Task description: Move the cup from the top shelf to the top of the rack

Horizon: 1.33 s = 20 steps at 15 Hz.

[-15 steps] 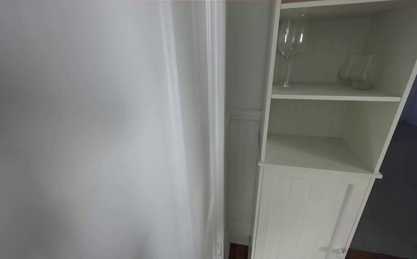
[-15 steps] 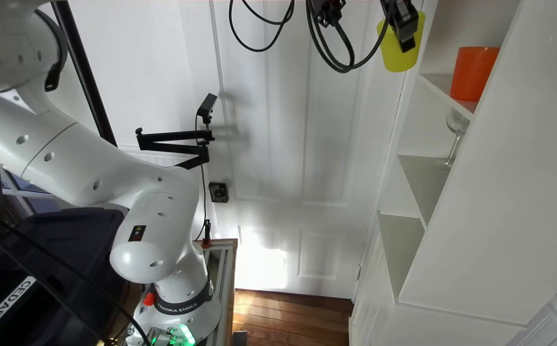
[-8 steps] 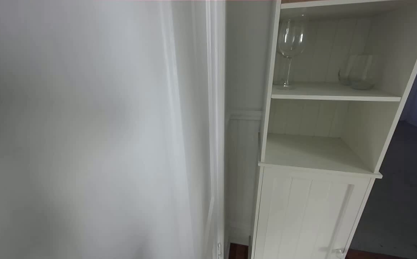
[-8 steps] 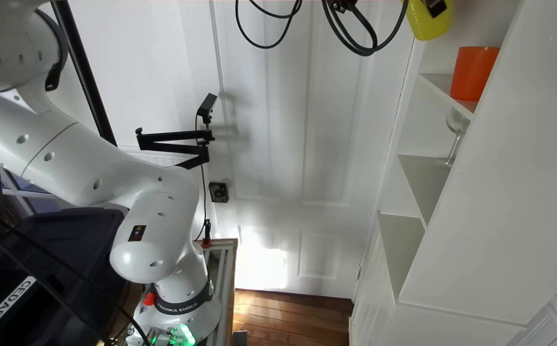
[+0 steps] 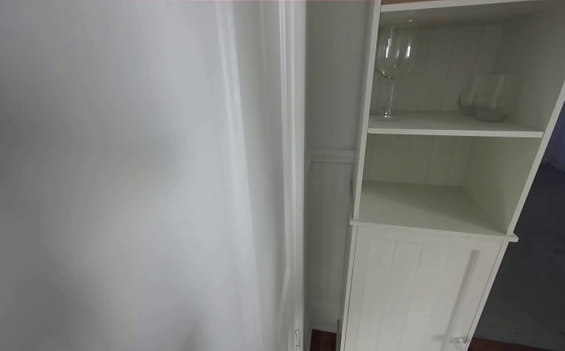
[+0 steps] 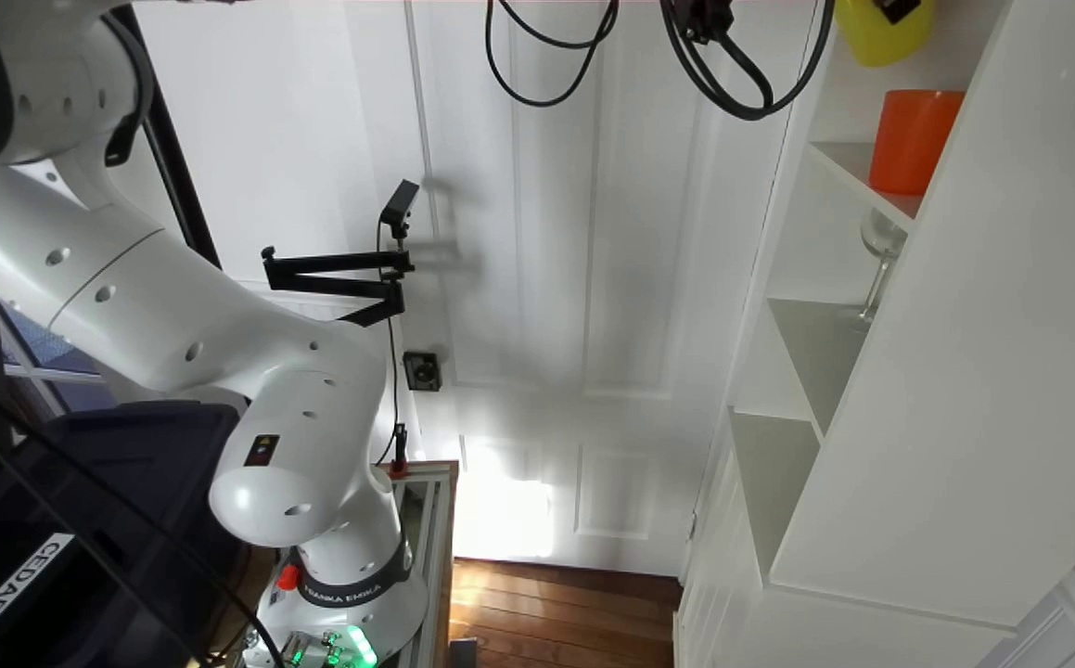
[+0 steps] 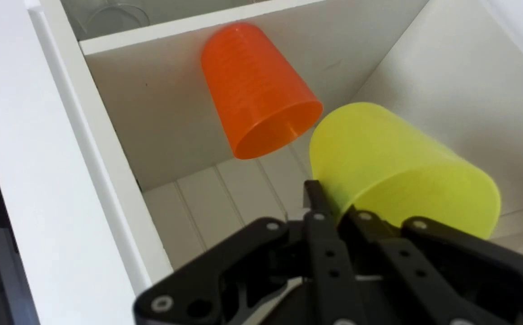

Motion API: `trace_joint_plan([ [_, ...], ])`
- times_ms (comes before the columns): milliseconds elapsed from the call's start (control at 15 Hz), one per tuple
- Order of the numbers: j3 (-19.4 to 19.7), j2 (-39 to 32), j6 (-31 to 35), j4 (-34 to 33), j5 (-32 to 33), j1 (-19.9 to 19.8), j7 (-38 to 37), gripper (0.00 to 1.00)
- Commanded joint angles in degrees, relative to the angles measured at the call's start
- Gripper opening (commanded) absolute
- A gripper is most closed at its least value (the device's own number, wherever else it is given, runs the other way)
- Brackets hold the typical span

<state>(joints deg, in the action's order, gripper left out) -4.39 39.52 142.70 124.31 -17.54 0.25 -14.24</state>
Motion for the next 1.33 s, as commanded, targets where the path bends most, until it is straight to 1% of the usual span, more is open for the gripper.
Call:
trace_joint_plan([
  [0, -1.78, -0.94, 2.57, -0.02, 2.36, -2.48, -3.67, 0.01],
  [200, -2.91, -1.35, 2.96, -0.38, 3.61, -4.51, -6.31, 0.01],
  [467, -3.87, -1.9, 0.7, -1.43, 6.2, -6.37, -8.34, 0.01],
  [1267, -4.03, -4.75, -4.56, -3.08, 8.23, -6.32, -9.56, 0.01],
])
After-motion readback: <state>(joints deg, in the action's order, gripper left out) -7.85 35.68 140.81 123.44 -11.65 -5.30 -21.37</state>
